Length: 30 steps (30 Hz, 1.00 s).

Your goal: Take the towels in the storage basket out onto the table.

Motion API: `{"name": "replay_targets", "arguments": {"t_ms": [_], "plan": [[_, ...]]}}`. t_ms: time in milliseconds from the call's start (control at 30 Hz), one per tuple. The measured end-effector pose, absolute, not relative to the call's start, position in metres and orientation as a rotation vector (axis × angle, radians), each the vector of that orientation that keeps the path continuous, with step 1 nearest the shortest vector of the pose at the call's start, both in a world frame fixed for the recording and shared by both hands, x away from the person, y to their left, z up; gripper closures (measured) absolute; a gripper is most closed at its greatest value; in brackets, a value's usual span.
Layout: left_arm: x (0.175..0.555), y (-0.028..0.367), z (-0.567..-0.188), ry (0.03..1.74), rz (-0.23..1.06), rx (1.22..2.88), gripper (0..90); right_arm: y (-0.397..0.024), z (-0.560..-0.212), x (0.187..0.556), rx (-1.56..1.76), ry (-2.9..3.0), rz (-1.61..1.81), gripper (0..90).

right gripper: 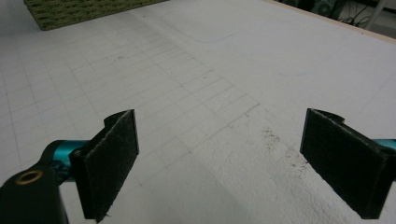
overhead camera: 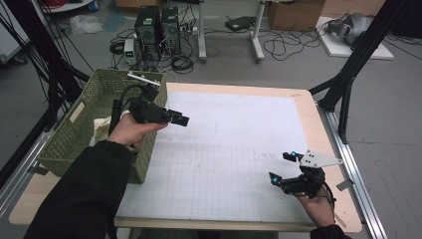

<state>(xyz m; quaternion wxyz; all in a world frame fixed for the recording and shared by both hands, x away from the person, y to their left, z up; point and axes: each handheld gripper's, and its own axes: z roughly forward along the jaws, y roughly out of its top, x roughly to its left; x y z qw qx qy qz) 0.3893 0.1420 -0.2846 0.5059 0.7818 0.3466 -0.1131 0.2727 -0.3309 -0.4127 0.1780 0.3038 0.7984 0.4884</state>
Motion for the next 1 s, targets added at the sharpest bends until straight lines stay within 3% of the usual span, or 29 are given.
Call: {"name": "replay_targets", "arguments": {"t_ms": [1000], "plan": [[0.397, 0.208, -0.292, 1.001, -0.151, 1.788, 38.9, -0.331, -0.413, 0.273, 0.849, 2.260, 1.383, 10.6]]}}
